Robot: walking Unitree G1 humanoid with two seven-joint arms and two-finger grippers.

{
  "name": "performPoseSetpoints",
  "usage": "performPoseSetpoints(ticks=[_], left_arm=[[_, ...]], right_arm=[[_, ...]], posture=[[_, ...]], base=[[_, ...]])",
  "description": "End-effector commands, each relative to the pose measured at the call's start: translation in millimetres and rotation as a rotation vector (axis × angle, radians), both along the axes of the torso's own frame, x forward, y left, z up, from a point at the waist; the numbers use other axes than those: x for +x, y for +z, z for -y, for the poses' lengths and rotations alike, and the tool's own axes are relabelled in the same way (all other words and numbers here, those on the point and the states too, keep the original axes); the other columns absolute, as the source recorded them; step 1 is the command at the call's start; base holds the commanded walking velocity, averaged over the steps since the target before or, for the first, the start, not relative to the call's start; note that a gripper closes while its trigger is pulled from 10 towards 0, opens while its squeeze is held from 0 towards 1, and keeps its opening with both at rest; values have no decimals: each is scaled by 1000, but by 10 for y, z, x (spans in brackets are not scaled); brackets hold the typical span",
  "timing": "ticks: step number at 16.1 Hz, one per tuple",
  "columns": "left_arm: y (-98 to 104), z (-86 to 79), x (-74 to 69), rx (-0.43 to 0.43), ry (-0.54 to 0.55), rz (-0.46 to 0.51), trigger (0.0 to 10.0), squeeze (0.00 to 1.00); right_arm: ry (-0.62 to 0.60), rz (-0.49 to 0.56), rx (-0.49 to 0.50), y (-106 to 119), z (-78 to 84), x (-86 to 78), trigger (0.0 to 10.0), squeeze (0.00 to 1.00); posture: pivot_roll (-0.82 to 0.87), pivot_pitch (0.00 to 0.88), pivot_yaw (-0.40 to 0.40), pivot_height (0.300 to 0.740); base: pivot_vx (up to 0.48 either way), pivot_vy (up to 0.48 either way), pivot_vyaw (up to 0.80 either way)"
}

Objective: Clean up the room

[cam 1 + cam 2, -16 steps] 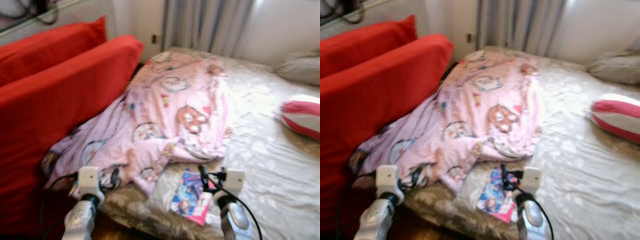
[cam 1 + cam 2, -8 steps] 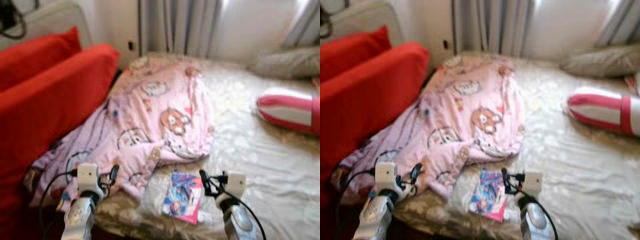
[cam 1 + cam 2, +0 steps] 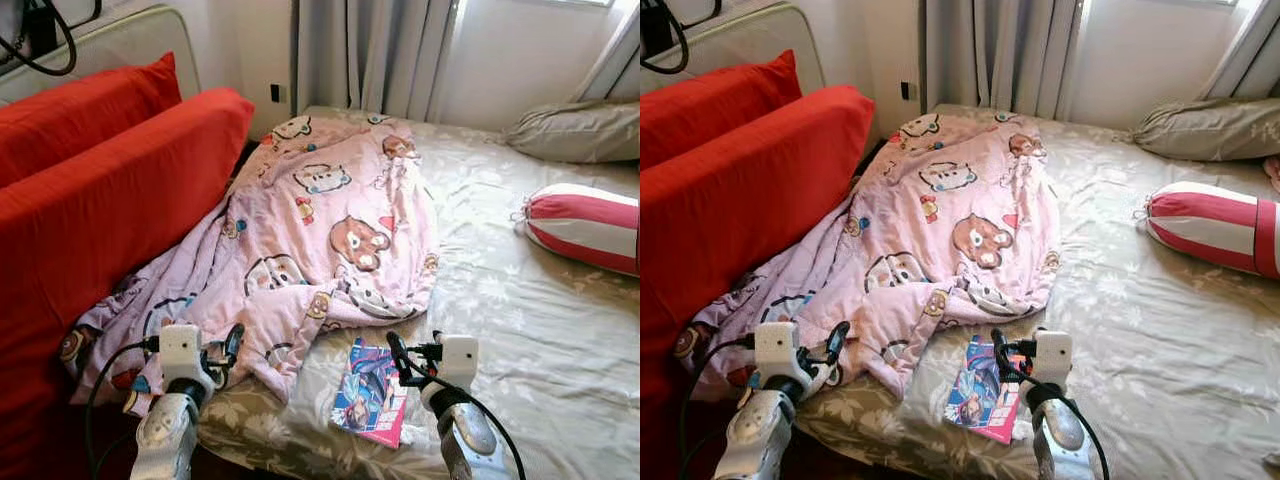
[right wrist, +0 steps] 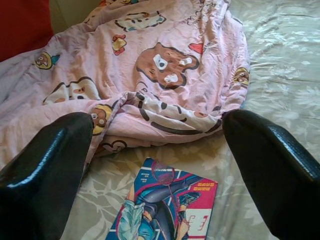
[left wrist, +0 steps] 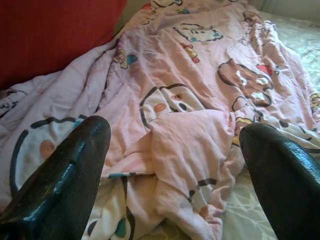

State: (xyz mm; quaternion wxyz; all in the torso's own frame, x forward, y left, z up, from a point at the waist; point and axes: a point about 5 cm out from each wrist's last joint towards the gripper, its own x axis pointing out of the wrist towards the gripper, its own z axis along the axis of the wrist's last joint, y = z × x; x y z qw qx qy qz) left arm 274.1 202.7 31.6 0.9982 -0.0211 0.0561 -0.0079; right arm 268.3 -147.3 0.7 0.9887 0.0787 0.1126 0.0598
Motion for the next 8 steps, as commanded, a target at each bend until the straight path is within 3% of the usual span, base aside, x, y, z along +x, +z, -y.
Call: performPoseSetpoints(ticks=[1,4,8], left_arm=[[17,11,11,-8,-1,3,10000,0],[41,-57,29,-2,15,5,10000,0],[146,-59,93,10,15,44,10000,0]], right_arm=[[-3,2,-29,21,29,31,10000,0],[-35,-49,-56,-27,87,32,10000,0],[-38,-60,-60,-41,93,31,10000,0]], posture=[[22,64,-42,740],[20,70,-42,740],[23,78,-47,695]], base=[[0,0,0],[0,0,0],[0,0,0]])
